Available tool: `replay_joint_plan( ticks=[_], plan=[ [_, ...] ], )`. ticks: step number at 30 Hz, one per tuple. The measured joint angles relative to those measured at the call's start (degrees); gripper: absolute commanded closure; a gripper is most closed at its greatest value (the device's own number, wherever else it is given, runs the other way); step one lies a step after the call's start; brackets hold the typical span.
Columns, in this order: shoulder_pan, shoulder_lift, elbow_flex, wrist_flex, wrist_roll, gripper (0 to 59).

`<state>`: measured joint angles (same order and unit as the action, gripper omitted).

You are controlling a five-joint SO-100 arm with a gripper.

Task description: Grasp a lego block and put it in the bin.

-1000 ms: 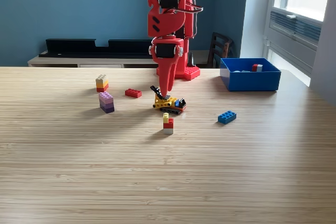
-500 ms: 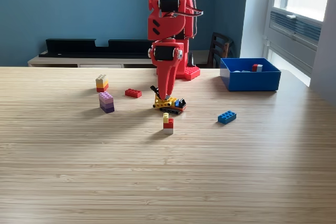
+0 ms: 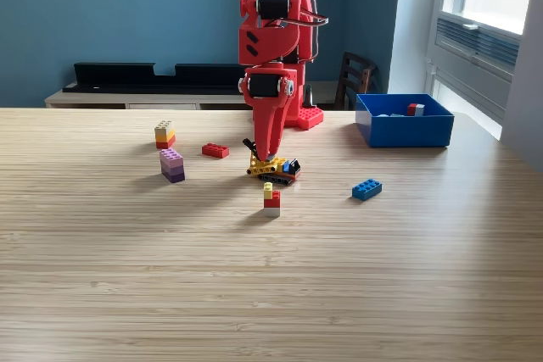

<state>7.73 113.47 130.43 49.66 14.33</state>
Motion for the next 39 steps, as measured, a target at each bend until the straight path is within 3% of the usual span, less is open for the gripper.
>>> replay_joint_plan(
  ticks=[6,13,21,30,39],
  plan=[
    [0.0,0.0,1.3,-0.4,0.9,43.0],
    [0.1,0.2,3.4,-1.1,2.6,47.8],
    [-0.2,0.9,3.9,-1.1,4.3,58.6],
    [-0.2,0.9,3.9,-1.1,5.1,58.6],
    [-0.1,0.8,-6.9,13.4,5.7,58.6]
  ],
)
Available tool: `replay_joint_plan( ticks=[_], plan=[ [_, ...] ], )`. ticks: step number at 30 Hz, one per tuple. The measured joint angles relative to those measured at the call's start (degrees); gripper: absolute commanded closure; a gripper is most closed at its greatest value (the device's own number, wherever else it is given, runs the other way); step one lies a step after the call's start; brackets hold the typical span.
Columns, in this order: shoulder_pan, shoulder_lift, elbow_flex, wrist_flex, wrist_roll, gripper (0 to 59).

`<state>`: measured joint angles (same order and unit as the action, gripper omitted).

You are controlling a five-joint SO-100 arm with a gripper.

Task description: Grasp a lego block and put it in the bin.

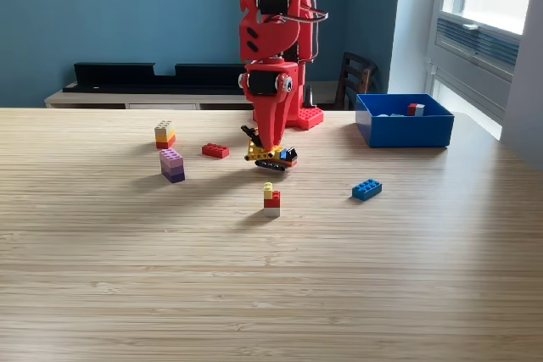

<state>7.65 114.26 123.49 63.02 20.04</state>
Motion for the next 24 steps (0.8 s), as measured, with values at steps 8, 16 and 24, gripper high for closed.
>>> replay_joint_plan(
  ticks=[8,16,24],
  plan=[
    [-0.4,-0.1,-21.5,15.4,0.6,58.6],
    [-12.9,-0.1,-33.1,23.6,1.5,58.6],
    [-33.1,-0.1,-33.2,25.8,1.6,58.6]
  ],
)
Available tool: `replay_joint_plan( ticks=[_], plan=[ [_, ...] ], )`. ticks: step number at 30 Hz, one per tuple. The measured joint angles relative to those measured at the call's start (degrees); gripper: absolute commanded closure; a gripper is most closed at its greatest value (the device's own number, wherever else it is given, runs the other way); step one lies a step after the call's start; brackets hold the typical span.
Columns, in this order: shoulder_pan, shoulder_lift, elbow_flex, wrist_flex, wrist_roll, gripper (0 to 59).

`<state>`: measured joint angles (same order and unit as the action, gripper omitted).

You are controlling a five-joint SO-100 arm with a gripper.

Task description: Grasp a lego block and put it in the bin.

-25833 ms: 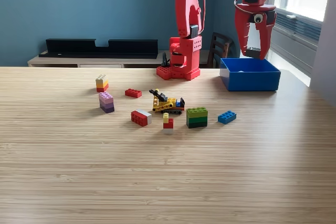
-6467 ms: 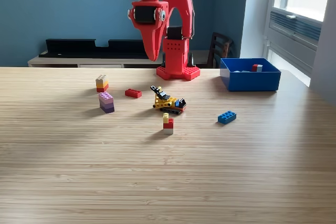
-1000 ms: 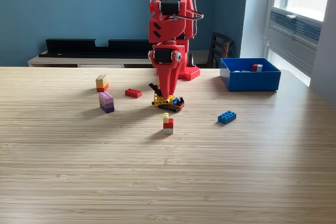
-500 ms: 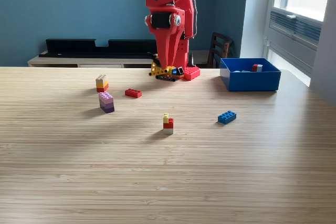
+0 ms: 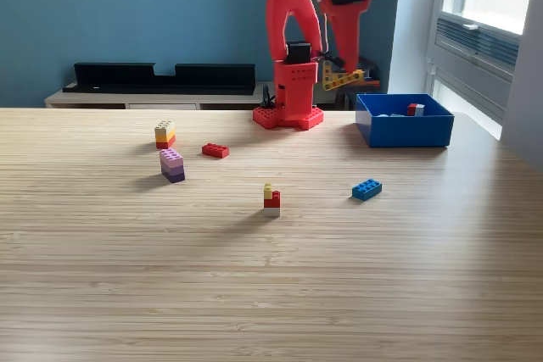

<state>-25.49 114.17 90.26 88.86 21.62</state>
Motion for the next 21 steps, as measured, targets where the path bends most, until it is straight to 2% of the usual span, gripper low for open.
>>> replay_joint_plan(
  ticks=[11,21],
  plan=[
    [-33.5,0.0,4.2,0.9,-0.2,58.6],
    [-49.0,0.0,5.6,1.8,-2.5,58.5]
  ],
)
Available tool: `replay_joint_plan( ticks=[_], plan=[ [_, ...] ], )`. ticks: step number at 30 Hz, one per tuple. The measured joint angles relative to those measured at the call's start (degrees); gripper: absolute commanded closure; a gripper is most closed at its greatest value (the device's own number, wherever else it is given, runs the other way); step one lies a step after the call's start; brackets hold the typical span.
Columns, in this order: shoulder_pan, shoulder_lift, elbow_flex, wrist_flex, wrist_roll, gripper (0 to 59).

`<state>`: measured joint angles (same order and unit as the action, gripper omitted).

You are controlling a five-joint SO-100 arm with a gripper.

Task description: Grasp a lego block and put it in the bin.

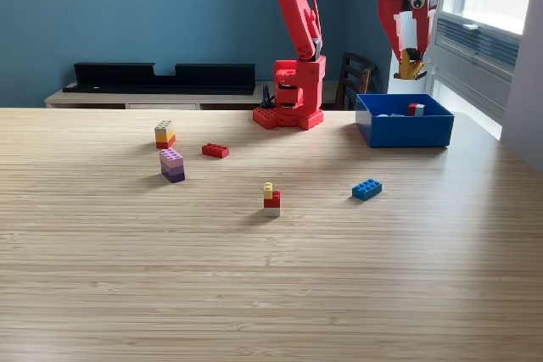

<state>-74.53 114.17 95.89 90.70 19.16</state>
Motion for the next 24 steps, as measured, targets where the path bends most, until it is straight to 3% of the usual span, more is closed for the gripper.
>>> replay_joint_plan(
  ticks=[2,6,9,13,20,24],
  plan=[
    [-0.3,0.0,0.0,0.0,-0.1,54.9],
    [-0.4,0.0,0.0,0.0,-0.1,40.4],
    [-0.4,0.0,0.0,0.0,-0.1,36.6],
    [-0.4,0.0,0.0,0.0,-0.1,37.9],
    [0.7,0.0,0.0,0.0,-0.1,56.0],
    [7.4,0.0,-0.7,0.0,-0.1,58.5]
  ],
)
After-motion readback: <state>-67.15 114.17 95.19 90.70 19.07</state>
